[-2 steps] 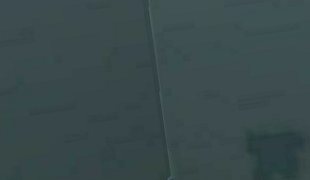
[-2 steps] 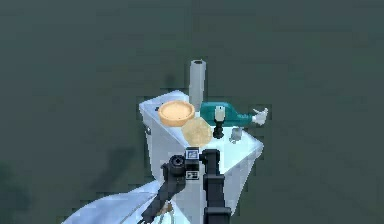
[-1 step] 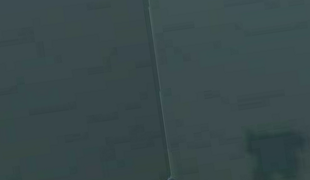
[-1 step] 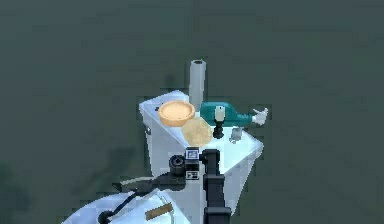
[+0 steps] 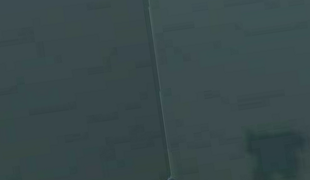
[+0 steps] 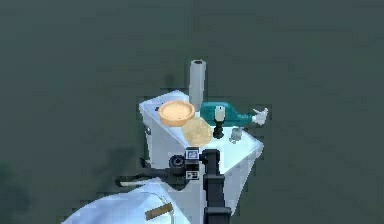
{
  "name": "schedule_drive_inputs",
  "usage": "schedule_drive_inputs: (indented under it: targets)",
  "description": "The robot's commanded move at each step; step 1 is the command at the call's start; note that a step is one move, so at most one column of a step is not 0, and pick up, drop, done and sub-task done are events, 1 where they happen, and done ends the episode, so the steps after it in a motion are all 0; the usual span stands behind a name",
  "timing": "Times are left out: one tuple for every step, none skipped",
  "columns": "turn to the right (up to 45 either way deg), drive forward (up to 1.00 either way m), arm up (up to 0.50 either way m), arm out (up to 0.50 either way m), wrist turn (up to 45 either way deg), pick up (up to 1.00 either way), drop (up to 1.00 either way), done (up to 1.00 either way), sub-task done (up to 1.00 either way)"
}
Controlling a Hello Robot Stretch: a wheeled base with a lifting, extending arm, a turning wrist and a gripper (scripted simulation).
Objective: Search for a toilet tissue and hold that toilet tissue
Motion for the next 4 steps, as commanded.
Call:
schedule_drive_inputs:
  targets:
    - [0.0, 0.0, -0.3, 0.0, 0.0, 0.0, 0.0, 0.0, 0.0]
    - [0.0, 0.0, 0.0, 0.0, 0.0, 1.0, 0.0, 0.0, 0.0]
    - [0.0, 0.0, 0.1, 0.0, 0.0, 0.0, 0.0, 0.0, 0.0]
    - [0.0, 0.0, 0.0, 0.0, 0.0, 0.0, 0.0, 1.0, 0.0]
